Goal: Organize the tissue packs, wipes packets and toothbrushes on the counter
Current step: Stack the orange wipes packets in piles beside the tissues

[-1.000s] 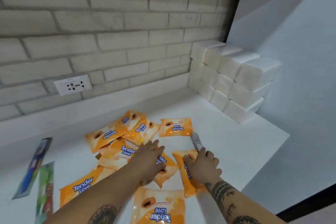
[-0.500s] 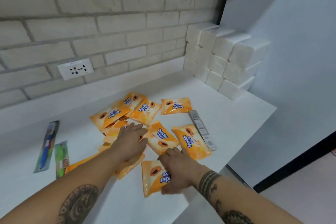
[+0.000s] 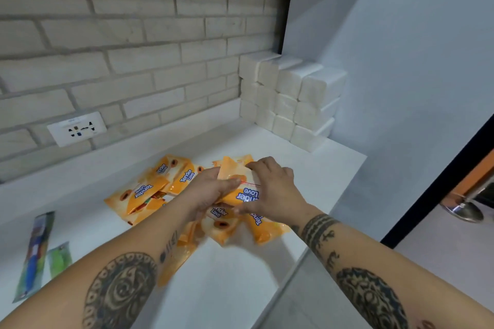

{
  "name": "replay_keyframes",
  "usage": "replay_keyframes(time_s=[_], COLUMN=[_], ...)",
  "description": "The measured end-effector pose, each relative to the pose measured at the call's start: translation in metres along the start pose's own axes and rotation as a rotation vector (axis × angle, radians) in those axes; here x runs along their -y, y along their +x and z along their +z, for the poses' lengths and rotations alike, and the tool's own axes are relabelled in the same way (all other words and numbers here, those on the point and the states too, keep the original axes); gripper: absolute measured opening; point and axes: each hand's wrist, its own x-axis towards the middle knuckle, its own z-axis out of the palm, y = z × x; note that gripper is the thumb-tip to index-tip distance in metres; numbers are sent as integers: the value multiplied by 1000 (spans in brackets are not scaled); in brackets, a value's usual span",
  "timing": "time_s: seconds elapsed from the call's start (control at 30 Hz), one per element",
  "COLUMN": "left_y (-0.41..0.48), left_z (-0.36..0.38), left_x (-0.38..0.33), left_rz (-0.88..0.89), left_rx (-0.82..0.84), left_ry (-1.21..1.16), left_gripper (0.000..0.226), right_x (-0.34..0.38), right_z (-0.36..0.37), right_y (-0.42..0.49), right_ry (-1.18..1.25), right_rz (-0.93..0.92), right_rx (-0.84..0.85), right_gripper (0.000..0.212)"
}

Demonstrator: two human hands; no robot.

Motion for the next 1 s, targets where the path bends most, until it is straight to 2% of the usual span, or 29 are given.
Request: replay_keyframes(time_s=[0.1, 0.17, 0.23, 0.33, 0.43, 0.5, 0.73, 0.87, 1.0], left_y=[2, 4, 4, 3, 6, 14, 61, 93, 136], left_z=[2, 2, 4, 4, 5, 7, 10, 3, -13], left_x=[-12, -16, -22, -23, -22, -20, -12, -12, -4], left_rz=[32, 43, 64, 48, 37, 57, 78, 16, -39], left_rx=[-78, -115, -119, -69, 3, -4, -201, -228, -348], left_ry=[-89, -153, -191, -229, -265, -262, -342, -371, -324], left_gripper=[18, 18, 21, 25, 32, 35, 29, 23, 16], right_x=[-8, -6, 2, 7, 1, -4, -32, -55, -79], right_z=[-4, -9, -17, -21, -23, -23, -1, 20, 40], right_y=[4, 7, 9, 17, 25, 30, 62, 98, 145], right_ry=[194, 545, 865, 979, 890, 874, 1193, 1159, 1100], right_rz=[170, 358, 457, 483, 462, 456, 551, 570, 591], right_rx=[-204, -292, -253, -251, -306, -316, -285, -284, -258], right_gripper=[88, 71, 47, 22, 17, 16, 21, 21, 23])
